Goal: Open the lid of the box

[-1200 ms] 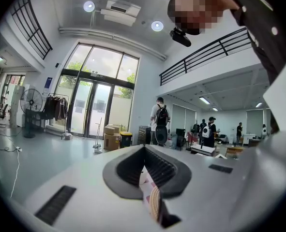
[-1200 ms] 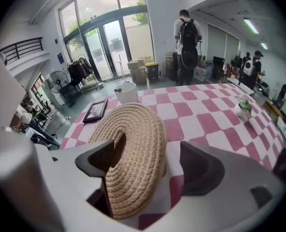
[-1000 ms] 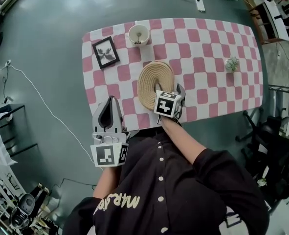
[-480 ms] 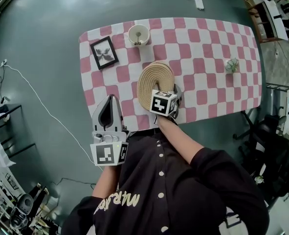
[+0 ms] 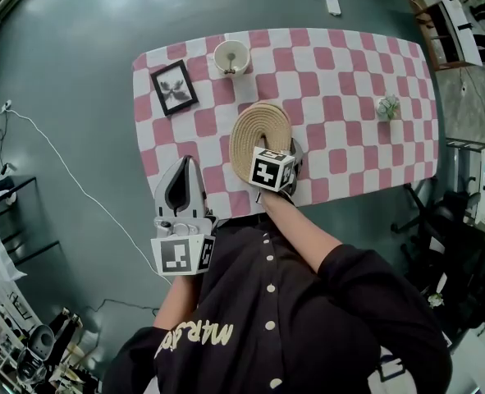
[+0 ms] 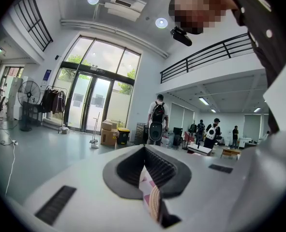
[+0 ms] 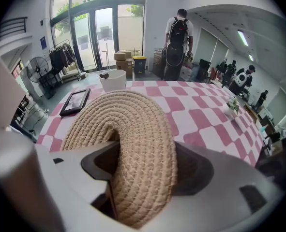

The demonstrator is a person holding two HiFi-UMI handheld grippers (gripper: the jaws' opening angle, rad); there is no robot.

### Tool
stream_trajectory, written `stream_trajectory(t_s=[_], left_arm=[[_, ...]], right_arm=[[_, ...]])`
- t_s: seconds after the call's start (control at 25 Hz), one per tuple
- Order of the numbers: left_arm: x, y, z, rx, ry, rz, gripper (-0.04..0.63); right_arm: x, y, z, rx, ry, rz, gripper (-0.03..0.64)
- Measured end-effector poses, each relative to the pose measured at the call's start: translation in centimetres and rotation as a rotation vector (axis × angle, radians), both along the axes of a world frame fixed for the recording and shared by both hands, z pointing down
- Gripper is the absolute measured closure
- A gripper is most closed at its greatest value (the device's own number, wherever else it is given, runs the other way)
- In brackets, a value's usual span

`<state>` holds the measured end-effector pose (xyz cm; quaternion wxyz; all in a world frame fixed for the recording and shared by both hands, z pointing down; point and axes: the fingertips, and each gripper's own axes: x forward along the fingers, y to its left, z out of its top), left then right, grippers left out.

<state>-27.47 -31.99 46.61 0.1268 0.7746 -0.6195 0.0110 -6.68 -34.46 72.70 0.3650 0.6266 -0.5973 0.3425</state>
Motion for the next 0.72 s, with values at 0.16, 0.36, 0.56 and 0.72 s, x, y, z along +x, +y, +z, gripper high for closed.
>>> stream_trajectory(t_s=[0.16, 0.36, 0.56, 0.72], left_arm=[[0.3, 0.4, -0.5, 0.01, -0.002, 0.003, 0.588], [0.6, 0.9, -1.4, 0.033, -0.004, 0.004, 0.589], [1.3, 1.5, -2.2, 0.056, -0.006, 0.003, 0.589], [1.7, 1.9, -3.1, 0.082, -0.01, -0.004, 0.588]], right_arm=[[0.0, 0.1, -0.7, 0.011, -0.011, -0.019, 0.316], [-0.2, 0.3, -2.5, 0.07, 0.018, -0.078, 0.319], [-0.5, 0.5, -4.6, 0.134, -0.014, -0.139, 0.321], [-0.5, 0.3, -7.2, 0.19, -0.064, -0.184, 0.321]])
